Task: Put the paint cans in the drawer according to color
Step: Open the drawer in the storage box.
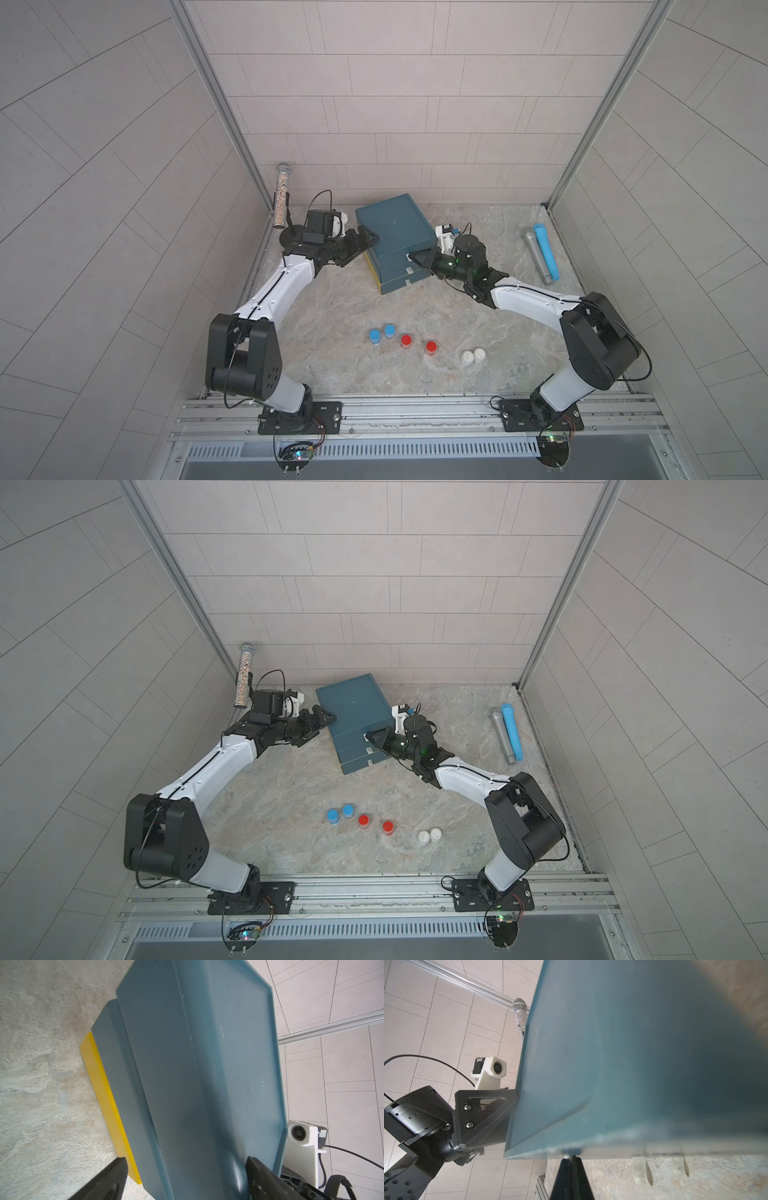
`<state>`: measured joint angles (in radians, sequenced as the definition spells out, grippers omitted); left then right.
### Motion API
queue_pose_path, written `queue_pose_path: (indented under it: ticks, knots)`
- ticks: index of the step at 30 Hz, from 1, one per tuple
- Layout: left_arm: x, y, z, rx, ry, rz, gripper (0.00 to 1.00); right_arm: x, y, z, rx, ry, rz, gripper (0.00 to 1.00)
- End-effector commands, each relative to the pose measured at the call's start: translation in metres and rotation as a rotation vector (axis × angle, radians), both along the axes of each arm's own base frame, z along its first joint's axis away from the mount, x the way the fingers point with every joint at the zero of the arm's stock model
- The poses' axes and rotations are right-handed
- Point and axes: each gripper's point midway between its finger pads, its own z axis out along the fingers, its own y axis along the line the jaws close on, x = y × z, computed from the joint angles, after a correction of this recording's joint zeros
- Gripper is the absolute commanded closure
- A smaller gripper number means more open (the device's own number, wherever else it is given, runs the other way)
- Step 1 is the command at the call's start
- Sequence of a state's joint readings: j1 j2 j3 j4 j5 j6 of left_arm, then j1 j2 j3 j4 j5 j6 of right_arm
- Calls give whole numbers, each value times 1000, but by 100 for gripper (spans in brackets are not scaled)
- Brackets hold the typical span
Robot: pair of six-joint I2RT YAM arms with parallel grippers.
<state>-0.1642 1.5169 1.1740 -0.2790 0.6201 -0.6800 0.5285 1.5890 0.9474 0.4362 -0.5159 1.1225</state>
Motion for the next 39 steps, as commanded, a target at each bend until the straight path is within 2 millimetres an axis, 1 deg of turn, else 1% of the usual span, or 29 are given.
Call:
queue_pose_path:
  ticks: [1,8,14,18,23,26,28,29,30,32,33,34,36,39]
  knots:
    - [-4,0,-11,31,43,-9,5,-15,-2,26,-26,-60,32,100]
    - [-4,1,-12,35,46,0,5,-38,-17,23,-108,-49,48,100]
    - [-3,2,-12,38,49,7,5,-58,-33,10,-174,-36,52,100]
    - [-3,2,-13,37,51,5,5,-70,-39,6,-196,-33,55,100]
    - [-3,2,-14,38,52,8,5,-80,-47,-2,-247,-28,55,99]
    - [-3,2,-15,38,56,7,5,-83,-49,-2,-277,-31,65,86]
    - [-3,2,-15,39,57,7,5,-86,-51,-1,-305,-34,72,72]
    - [-3,2,-16,38,60,6,5,-87,-54,0,-320,-37,70,67]
    - [-3,2,-16,39,60,6,5,-88,-57,1,-338,-40,62,61]
    - [-3,2,-16,39,61,6,5,-91,-68,4,-381,-48,34,45]
    - [-3,2,-16,39,60,4,5,-93,-75,5,-415,-49,18,41]
    - [-3,2,-16,41,61,5,5,-95,-81,6,-445,-48,6,38]
    - [-4,3,-16,47,60,4,5,-103,-100,4,-540,-26,-24,36]
    - [-4,4,-13,49,53,8,5,-120,-141,-5,-723,54,-95,36]
